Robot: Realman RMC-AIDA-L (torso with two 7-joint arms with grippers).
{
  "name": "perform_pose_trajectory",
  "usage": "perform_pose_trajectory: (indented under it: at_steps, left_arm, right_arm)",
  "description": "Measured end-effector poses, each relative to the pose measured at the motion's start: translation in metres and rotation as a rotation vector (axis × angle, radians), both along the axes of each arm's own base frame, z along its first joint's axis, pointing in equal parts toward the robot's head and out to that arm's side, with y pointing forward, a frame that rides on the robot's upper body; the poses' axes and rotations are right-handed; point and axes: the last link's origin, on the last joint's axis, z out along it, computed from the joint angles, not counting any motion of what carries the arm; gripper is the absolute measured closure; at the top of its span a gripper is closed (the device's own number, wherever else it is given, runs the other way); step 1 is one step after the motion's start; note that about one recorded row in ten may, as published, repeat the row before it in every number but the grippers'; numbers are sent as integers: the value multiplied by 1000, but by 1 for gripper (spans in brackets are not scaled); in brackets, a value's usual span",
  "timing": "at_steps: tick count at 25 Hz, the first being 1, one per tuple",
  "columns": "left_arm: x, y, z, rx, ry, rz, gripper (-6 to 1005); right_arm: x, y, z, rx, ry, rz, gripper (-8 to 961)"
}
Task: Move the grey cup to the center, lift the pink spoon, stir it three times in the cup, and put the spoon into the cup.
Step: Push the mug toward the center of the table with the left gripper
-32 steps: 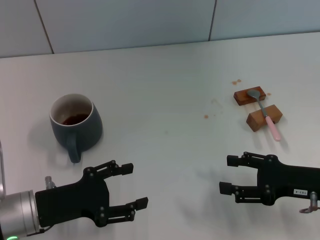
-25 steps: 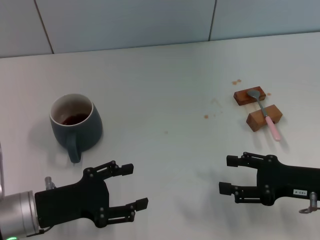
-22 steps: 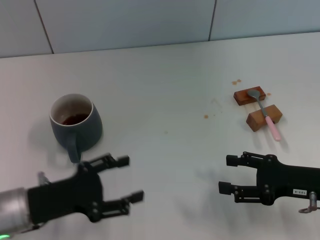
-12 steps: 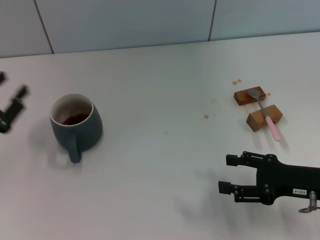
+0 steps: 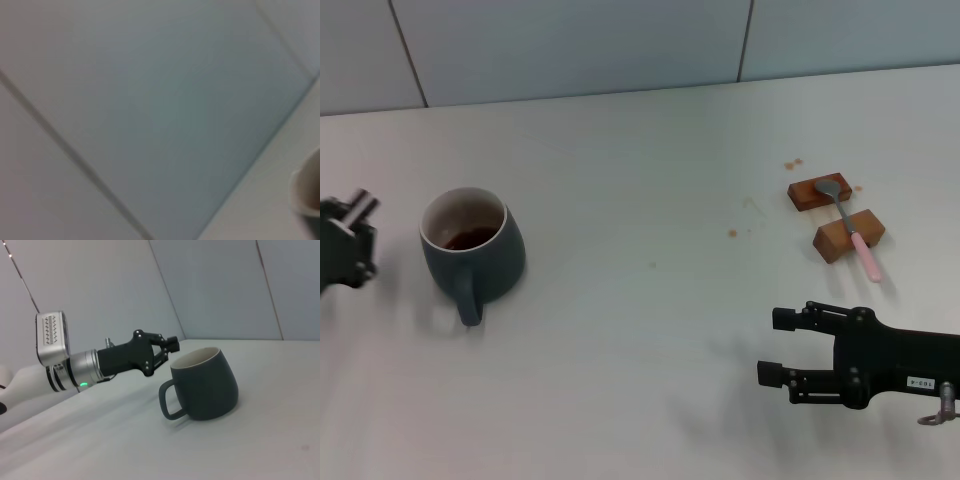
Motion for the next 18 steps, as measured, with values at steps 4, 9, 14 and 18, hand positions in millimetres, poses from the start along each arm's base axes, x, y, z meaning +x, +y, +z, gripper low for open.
perform_pose_trajectory:
  at_steps: [4, 9, 14, 18]
  left_arm:
    - [7, -3, -15, -71, -6, -24, 820]
    - [20, -3, -32, -160, -24, -60, 1001]
    - [29, -2, -37, -202, -66, -81, 1001]
    - [37, -4, -42, -248, -104, -110, 1000]
  right_arm:
    - [1, -1, 1, -4, -1, -3, 116]
    - [3, -4, 1, -7, 4, -11, 116]
    - [5, -8, 2, -4, 9, -18, 115]
    - [6, -9, 2, -1, 9, -21, 115]
